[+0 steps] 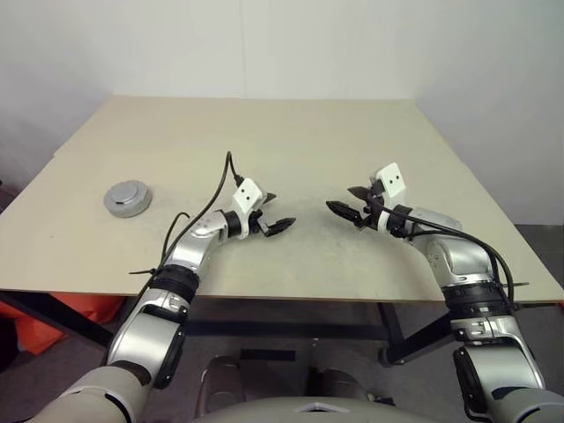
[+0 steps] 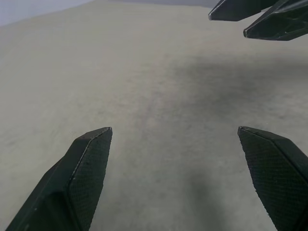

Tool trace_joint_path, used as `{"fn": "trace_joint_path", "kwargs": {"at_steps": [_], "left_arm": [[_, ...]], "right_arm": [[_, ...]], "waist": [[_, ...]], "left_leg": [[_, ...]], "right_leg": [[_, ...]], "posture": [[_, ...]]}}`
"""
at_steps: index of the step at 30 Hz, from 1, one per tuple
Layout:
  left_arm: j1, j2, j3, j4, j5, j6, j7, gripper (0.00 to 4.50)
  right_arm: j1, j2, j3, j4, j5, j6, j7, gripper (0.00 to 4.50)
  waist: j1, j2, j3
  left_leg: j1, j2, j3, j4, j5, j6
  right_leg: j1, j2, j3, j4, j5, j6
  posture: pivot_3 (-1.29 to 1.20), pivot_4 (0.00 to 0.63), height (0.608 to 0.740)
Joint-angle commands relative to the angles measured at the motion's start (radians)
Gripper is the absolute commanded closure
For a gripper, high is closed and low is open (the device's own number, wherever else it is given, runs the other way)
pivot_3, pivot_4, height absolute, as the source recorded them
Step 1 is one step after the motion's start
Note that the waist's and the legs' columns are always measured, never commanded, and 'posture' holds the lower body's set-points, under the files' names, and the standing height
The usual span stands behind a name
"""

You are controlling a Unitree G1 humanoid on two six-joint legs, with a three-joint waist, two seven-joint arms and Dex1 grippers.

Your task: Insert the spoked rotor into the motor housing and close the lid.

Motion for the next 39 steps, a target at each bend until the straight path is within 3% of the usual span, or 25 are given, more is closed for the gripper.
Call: {"fn": "trace_joint_path", "kwargs": {"at_steps": [1,8,23,39], "left_arm": [[-0.015,0.007,0.025,-0.016,0.009,-0.024,0.024,0.11],[-0.006,0.000,0.036,-0.023,0.003,-0.018,0.038,0.11],[0.003,0.029,0.085,-0.085,0.000,-0.006,0.098,0.11],[0.013,0.010,0.097,-0.100,0.001,0.002,0.124,0.11]], "right_arm": [[-0.038,-0.006,-0.020,-0.017,-0.011,-0.012,-0.007,0.40],[-0.094,0.032,-0.065,0.027,-0.019,-0.037,-0.086,0.40],[-0.107,0.088,-0.049,0.082,-0.040,-0.075,-0.102,0.40],[-0.087,0.060,-0.060,0.098,-0.084,-0.063,-0.131,0.40]], "waist": [[0.000,0.000,0.000],[-0.001,0.000,0.000],[-0.006,0.000,0.000],[-0.008,0.000,0.000]], "left_leg": [[0.000,0.000,0.000,0.000,0.000,0.000],[0.000,0.000,0.000,0.000,0.000,0.000],[0.000,0.000,0.000,0.000,0.000,0.001],[0.000,0.000,0.000,-0.001,-0.001,0.001]], "right_leg": [[0.000,0.000,0.000,0.000,0.000,0.000],[0.000,0.000,0.000,0.000,0.000,0.000],[0.000,0.000,0.000,0.000,0.000,0.000],[0.000,0.000,0.000,-0.001,0.000,0.000]], "posture": [[0.00,0.000,0.740],[0.00,0.000,0.740],[0.00,0.000,0.740],[0.00,0.000,0.740]]}}
